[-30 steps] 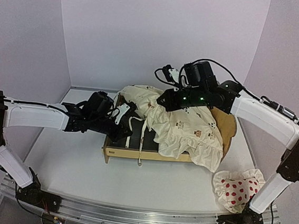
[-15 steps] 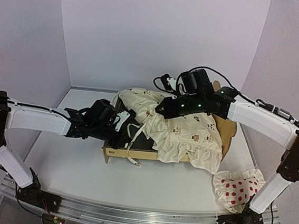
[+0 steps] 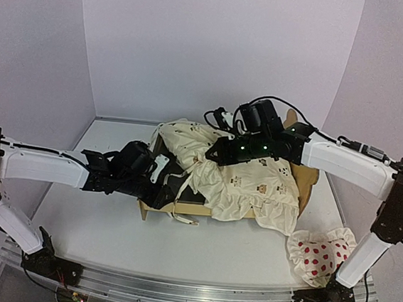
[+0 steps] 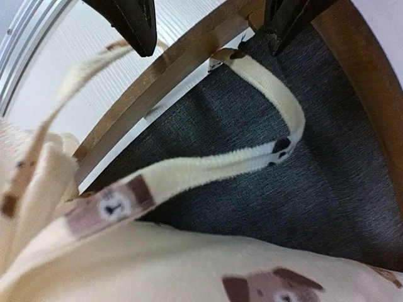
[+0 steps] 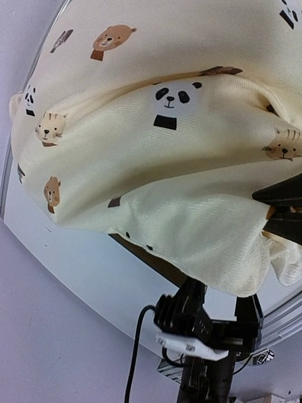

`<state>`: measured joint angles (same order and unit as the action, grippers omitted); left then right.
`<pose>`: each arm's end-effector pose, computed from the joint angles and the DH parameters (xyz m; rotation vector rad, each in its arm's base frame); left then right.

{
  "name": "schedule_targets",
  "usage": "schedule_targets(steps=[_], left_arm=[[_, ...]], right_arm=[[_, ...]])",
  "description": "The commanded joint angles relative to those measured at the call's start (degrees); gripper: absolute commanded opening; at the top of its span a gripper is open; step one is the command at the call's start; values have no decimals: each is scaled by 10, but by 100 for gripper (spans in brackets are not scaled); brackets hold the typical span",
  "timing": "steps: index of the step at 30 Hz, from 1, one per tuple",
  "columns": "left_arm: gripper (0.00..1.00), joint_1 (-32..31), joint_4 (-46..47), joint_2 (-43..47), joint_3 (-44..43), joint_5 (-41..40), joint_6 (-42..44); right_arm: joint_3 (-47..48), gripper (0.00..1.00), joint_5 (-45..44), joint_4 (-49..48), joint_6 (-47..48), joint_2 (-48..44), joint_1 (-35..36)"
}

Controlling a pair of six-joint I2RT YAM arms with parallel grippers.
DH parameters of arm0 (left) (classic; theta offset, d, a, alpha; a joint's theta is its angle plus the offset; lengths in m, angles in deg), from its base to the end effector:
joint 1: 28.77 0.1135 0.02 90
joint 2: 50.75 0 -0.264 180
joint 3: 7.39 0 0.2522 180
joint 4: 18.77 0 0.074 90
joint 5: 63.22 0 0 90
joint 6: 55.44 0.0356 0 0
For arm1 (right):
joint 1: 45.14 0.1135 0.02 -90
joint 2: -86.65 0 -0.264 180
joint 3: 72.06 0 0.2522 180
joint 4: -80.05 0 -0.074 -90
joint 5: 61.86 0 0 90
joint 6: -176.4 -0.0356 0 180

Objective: Set up the pet bed

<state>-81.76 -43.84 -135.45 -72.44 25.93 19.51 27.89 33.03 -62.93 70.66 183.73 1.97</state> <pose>0.1876 -0.2480 0.2144 0.7803 2.2932 -0.5504 0.2666 0.2915 0.3267 -0.6586 2.1568 0.7052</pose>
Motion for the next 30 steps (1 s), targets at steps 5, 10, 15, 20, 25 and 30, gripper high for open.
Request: schedule_targets(steps=[5,10,15,20,25,30], left_arm=[[60,-46,-94,105,0,-72,-102],[58,-87,-130,137,27,-80,-162],[55,-123,-127,134,63,-84,-216],[55,-140,-104,113,88,-91,-245],[49,-142,-54,104,118,-113,-256],[44,-142,54,83,157,-130,-261]], right_arm=[[5,0,-16,-7,1,38,-1],[13,0,0,-5,1,69,2],[25,0,18,1,6,78,2],[45,0,3,58,42,61,2],[35,0,1,104,67,31,2],[48,0,41,124,57,54,2]])
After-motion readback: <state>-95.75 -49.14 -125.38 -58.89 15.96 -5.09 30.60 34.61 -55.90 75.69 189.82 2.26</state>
